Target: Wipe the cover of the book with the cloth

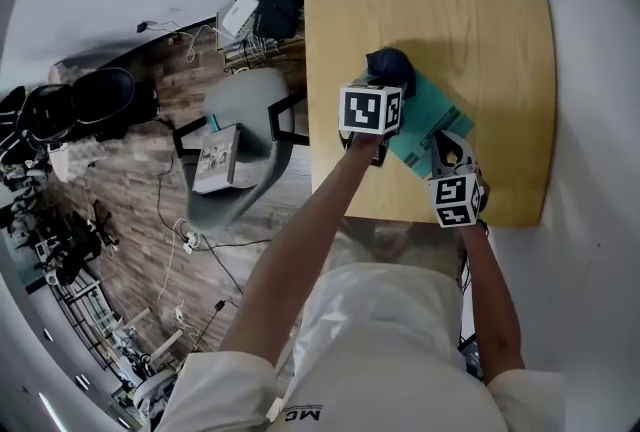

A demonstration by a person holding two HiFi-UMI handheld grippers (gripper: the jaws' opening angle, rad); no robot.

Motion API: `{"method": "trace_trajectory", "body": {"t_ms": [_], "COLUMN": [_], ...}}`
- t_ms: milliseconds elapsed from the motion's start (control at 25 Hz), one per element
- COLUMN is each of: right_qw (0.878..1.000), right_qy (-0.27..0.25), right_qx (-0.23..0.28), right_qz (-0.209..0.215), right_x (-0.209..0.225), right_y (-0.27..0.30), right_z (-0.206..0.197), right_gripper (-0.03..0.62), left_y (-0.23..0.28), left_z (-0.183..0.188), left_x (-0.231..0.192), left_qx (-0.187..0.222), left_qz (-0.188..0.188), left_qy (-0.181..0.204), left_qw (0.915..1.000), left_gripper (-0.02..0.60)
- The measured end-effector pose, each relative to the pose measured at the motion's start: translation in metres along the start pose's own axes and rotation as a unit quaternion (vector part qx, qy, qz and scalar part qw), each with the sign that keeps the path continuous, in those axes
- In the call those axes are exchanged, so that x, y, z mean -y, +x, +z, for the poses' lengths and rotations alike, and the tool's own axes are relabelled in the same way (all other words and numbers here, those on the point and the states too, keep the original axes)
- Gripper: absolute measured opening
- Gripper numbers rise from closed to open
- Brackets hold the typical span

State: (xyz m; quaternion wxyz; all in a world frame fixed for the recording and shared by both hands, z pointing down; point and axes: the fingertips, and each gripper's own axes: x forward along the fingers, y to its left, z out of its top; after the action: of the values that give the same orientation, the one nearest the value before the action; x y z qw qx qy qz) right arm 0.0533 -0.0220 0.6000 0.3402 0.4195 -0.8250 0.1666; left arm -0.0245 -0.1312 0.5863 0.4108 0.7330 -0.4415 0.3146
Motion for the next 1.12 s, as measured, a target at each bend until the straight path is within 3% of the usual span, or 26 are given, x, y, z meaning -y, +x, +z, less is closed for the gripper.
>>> {"method": "trace_trajectory", "body": {"t_ms": [200, 360, 520, 1120], "right_qw": [1.0, 1.0, 1.0, 1.0], "right_qy": [-0.013, -0.011, -0.004, -0.006], "right_qx": [-0.01, -0.016, -0.018, -0.021], "right_qz": [-0.009, -0.007, -0.006, -0.008], "right_x": [0.001, 0.001, 0.0, -0.001], "right_y": [0.001, 0.002, 0.004, 0.003], "right_z": [-0.001, -0.002, -0.001, -0.003], "right_gripper": [0.032, 0.034, 0.032, 0.032], "left_y": [0.0, -0.01, -0.026, -0.07], "left_z": [-0.002, -0.015, -0.032, -0.089], "left_x": [-0.002, -0.014, -0.029, -0.062], "left_qx": [-0.02, -0.031, -0.029, -0.04], "left_qz": [-0.013, -0.008, -0.017, 0.022], "left_qy": [-0.036, -0.032, -0.068, -0.065], "left_qw": [0.9991, 0.999, 0.9971, 0.9969], "left_gripper": [0.135, 0.135, 0.135, 0.135]}}
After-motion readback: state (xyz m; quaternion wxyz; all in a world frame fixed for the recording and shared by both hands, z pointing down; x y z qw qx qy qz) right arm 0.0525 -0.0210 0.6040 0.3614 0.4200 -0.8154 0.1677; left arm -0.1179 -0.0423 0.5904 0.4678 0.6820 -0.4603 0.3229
